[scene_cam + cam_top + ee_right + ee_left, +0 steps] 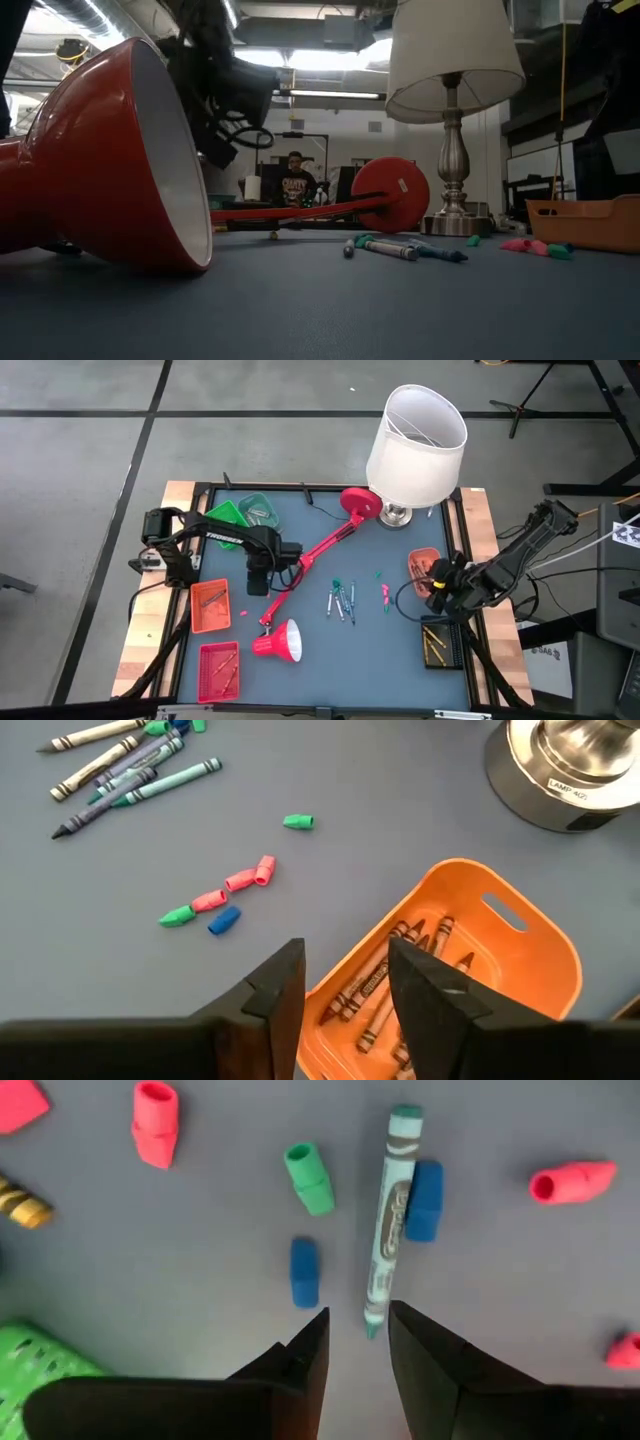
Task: Sort crayons
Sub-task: Put the left green crayon into the green bin
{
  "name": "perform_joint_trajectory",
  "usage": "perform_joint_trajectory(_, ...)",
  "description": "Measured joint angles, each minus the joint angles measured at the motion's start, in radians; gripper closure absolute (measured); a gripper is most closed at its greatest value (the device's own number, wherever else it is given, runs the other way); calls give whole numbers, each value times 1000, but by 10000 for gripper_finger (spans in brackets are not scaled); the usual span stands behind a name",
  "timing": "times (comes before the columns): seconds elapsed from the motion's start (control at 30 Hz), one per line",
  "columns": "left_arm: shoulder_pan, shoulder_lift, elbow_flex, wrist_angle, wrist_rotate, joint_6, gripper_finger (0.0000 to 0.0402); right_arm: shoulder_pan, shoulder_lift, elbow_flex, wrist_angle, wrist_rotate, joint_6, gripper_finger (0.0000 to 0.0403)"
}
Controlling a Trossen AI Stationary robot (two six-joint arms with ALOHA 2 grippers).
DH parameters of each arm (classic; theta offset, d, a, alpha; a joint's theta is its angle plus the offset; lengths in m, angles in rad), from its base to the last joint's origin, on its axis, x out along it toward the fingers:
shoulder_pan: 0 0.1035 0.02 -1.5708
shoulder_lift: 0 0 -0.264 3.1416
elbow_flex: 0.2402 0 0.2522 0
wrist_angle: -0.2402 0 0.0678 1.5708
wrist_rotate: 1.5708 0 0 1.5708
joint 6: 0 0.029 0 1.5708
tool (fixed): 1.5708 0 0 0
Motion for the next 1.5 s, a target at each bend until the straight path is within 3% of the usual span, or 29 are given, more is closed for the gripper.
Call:
perform_joint_trajectory(0.53,0,-5,-120,146,31,-3,312,0,44,0,169,4,-3,260)
perform_joint_trajectory(0.83,0,-4,-128,171,24,-2,312,0,44,0,333,126,-4,260)
perform_joint_trajectory(1.07,-1,-3,-128,176,6,-1,314,0,57,0,481,160,-5,260)
perform_joint_trajectory(1.5,-1,-1,-121,168,0,29,397,-50,256,0,812,231,-7,260)
